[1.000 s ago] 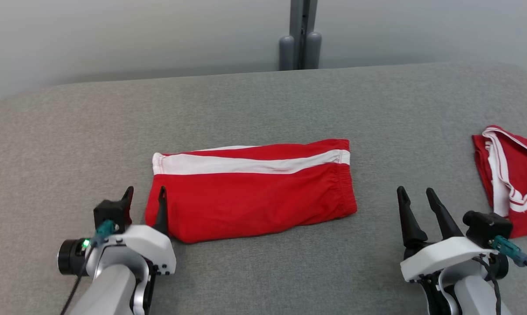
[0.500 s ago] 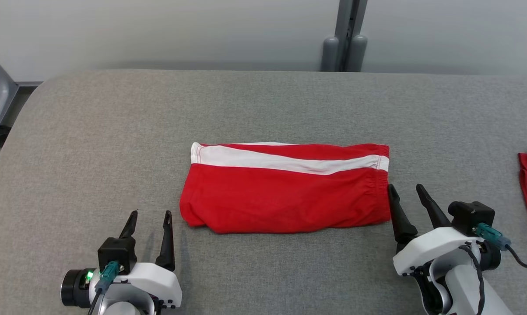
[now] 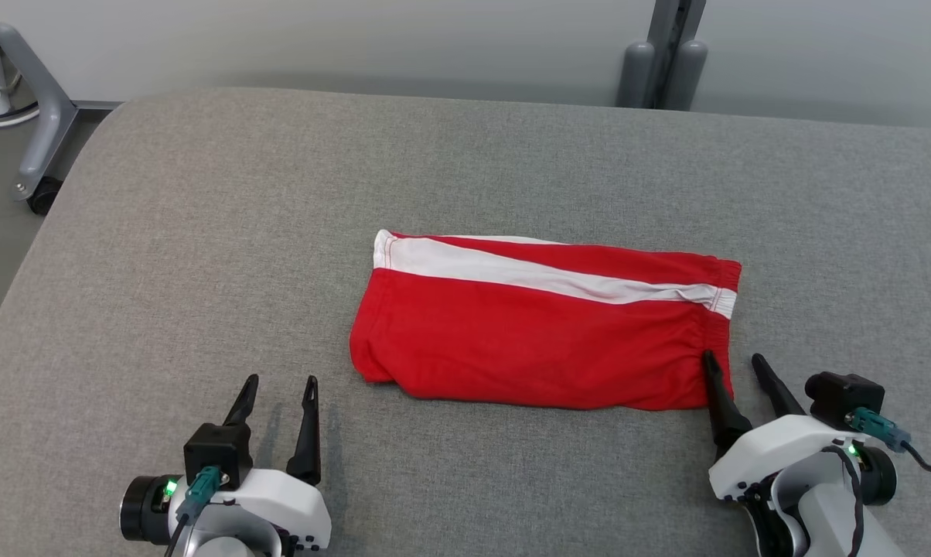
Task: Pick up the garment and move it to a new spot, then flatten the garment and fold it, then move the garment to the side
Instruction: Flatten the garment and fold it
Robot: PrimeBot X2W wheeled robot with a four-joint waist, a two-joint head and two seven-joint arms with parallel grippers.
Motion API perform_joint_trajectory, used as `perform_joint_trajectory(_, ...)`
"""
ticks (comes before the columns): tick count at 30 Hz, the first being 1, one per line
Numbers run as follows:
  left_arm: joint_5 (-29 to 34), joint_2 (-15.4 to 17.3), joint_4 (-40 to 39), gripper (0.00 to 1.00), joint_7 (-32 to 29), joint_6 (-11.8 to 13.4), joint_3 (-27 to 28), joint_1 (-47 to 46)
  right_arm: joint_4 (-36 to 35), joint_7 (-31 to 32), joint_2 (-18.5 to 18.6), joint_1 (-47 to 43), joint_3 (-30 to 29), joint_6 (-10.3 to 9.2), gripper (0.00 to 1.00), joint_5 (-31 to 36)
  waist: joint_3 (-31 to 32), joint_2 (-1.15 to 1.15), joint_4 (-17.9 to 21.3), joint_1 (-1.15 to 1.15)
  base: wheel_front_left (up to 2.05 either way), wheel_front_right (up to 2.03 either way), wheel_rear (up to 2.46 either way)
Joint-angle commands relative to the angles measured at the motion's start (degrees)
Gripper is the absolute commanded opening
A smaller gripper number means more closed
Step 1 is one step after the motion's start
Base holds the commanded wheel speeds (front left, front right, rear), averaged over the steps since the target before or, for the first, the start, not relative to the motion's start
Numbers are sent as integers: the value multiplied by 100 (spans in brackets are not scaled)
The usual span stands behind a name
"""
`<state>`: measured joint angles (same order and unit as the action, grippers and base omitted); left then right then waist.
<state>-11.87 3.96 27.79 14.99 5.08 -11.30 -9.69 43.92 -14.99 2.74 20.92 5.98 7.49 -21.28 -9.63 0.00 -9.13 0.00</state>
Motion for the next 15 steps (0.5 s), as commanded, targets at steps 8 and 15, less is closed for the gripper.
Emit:
perform_joint_trajectory(8, 198, -56, 39, 100, 24, -175, 174, -5, 306, -7, 30, -3, 208, -1, 75, -408, -100, 0, 15, 0, 0, 0, 0)
perform_joint_trajectory(15, 272, -79, 107, 100, 23, -239, 225, -71, 463, -4, 21, 59, 539, -1, 0, -723, -139, 0, 38, 0, 0, 0, 0)
